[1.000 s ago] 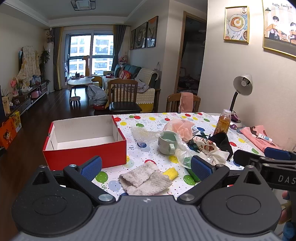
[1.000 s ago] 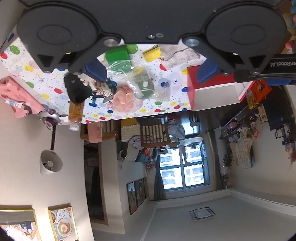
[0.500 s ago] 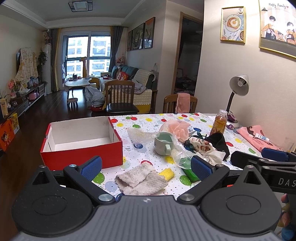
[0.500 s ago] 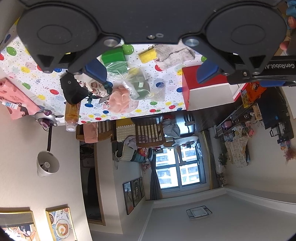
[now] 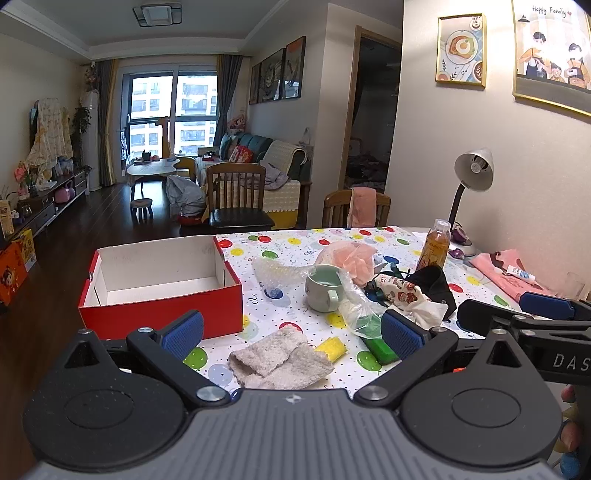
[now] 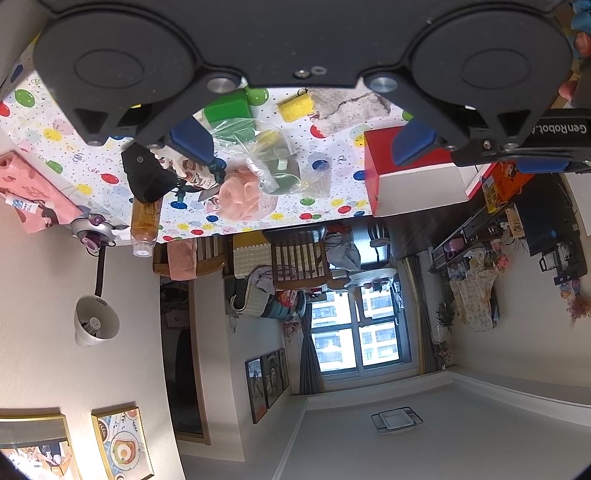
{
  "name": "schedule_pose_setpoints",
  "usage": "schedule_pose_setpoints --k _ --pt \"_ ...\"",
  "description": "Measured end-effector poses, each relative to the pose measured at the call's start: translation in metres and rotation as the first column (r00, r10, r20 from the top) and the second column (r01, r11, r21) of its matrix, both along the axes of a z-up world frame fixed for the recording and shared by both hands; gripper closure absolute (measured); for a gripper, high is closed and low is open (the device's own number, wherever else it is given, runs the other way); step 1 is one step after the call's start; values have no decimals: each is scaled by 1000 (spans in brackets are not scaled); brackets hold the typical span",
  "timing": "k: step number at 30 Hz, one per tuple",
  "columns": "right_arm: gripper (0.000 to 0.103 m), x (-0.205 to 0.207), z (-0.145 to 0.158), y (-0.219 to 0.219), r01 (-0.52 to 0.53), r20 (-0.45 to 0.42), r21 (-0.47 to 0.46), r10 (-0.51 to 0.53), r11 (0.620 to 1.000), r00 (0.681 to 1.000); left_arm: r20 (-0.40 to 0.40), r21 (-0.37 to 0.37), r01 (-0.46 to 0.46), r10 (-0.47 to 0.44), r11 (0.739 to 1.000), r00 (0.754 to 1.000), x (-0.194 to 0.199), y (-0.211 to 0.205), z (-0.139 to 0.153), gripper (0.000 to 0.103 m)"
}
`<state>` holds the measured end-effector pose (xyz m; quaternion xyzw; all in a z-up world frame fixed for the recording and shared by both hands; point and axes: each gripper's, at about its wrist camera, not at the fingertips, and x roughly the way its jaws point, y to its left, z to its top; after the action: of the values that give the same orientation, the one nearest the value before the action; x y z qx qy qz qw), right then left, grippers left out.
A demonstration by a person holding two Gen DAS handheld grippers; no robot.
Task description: Organize soft objects
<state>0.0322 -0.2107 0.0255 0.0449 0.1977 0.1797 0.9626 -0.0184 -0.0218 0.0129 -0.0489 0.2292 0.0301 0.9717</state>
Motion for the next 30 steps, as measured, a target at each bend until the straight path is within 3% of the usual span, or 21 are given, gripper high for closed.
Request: schedule_pose_setpoints --k 30 --pt "1 -14 4 6 14 99 -33 -10 999 995 57 0 47 -47 999 997 4 1 3 0"
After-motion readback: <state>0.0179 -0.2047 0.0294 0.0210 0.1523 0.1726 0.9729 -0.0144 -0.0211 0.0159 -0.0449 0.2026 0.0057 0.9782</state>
